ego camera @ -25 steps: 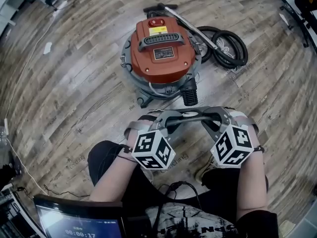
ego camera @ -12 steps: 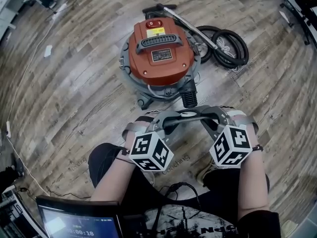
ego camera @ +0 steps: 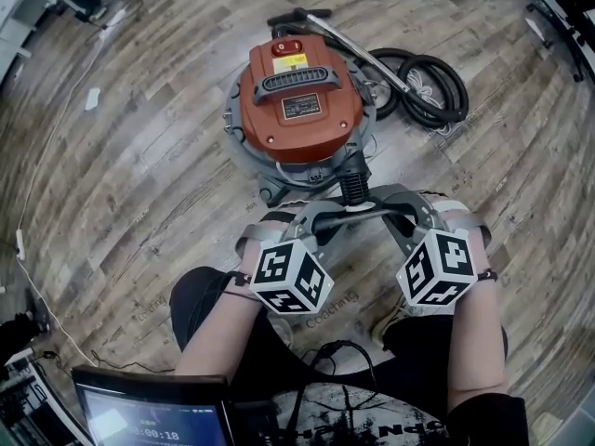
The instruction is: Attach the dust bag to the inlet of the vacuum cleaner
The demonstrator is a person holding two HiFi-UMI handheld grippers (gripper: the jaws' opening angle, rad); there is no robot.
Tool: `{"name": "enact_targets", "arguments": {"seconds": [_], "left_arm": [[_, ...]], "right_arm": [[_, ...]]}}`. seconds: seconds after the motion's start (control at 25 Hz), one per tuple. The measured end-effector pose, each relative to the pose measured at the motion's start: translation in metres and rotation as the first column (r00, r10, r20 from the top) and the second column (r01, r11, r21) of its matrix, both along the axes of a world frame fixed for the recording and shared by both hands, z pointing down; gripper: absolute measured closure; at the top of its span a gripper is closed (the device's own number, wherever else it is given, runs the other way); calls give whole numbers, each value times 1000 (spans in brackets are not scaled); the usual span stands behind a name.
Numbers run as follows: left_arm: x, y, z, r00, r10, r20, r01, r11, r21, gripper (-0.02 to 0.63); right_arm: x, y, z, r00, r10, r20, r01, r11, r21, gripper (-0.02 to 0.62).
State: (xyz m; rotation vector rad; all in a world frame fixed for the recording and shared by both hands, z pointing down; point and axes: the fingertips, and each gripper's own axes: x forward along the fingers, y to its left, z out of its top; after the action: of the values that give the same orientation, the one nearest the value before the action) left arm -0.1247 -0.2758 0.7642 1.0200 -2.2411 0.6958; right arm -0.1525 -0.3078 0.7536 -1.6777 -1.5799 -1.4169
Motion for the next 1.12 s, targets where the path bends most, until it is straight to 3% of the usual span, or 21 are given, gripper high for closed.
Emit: {"name": "enact_targets", "arguments": {"seconds": [0.24,0.48,1.12], "left_arm": [[-3,10,1,1000,-29,-7,29,999,-34,572],[-14,4,-4,1000,-12,-2,11,997,-78,568],[-19,4,-6,1000,-2,-14,1,997,-78,566]], "right_arm": [[0,8,2,1000,-16,18,16,1000,-2,561],[-13,2,10,999,34,14,-34,999,-2,558],[-16,7,29,995,95,-29,-95,995,-23,543]]}}
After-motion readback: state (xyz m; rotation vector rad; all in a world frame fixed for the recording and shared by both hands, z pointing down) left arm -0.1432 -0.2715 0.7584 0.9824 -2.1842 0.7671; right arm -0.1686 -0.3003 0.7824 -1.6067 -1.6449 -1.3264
